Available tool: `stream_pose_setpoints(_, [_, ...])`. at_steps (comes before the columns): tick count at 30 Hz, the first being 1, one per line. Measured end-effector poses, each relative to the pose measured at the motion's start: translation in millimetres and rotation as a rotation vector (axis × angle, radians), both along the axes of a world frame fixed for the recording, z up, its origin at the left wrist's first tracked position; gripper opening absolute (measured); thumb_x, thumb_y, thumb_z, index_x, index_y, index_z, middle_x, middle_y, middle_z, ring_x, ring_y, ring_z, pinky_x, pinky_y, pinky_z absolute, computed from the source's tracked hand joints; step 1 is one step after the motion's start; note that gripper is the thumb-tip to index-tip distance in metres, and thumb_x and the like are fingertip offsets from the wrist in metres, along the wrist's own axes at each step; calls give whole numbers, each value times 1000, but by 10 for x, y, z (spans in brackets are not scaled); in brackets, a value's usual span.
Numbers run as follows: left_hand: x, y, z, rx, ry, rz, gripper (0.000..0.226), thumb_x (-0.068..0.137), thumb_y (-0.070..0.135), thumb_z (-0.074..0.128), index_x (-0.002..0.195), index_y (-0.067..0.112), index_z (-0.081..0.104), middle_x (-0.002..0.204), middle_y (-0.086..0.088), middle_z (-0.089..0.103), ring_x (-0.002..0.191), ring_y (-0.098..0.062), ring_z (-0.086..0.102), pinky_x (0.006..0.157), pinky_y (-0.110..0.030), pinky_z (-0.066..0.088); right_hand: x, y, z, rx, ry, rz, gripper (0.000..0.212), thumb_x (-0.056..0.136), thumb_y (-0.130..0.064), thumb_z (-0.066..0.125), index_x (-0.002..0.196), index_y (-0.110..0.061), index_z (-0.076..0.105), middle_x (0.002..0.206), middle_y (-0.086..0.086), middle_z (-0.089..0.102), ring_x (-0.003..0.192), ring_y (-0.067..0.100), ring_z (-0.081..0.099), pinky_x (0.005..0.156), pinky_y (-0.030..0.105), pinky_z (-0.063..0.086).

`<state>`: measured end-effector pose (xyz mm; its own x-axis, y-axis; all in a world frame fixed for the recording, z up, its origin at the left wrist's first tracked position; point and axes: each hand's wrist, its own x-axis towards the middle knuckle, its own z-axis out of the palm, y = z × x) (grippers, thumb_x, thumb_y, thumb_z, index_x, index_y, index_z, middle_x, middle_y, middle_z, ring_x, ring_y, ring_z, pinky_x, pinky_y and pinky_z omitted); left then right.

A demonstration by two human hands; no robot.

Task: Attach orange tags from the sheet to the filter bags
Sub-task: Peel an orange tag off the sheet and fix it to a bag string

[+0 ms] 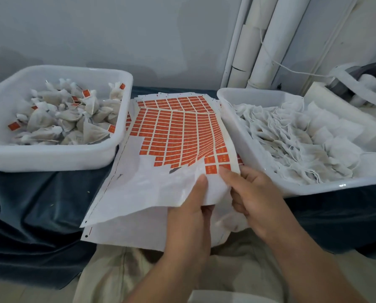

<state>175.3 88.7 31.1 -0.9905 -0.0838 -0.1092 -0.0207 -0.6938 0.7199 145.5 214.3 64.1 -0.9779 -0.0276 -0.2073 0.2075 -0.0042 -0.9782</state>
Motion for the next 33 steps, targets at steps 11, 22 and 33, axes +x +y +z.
stream_pose_setpoints(11, [-23, -35, -103, -494, 69, 176, 59, 87, 50, 69, 144, 39, 55, 131, 27, 66, 123, 6, 60, 96, -8, 49, 52, -37, -86, 835, 674, -36, 40, 97, -64, 55, 108, -34, 79, 66, -26, 60, 69, 2, 62, 61, 8, 42])
stream_pose_setpoints(22, [-35, -35, -130, -600, 141, 207, 55, 90, 41, 67, 143, 29, 56, 126, 29, 67, 120, 10, 61, 86, -1, 46, -2, 19, -64, 1022, 638, 38, 26, 96, -32, 61, 71, -38, 57, 53, -19, 45, 63, 3, 57, 55, 12, 30])
stream_pose_setpoints(33, [-154, -111, -37, -67, -308, 31, 36, 92, 44, 71, 127, 43, 62, 112, 12, 79, 103, -15, 77, 79, -40, 65, 32, 224, 198, 699, 562, -99, 32, 93, -35, 54, 74, -14, 70, 56, 0, 56, 49, 13, 50, 45, 26, 42])
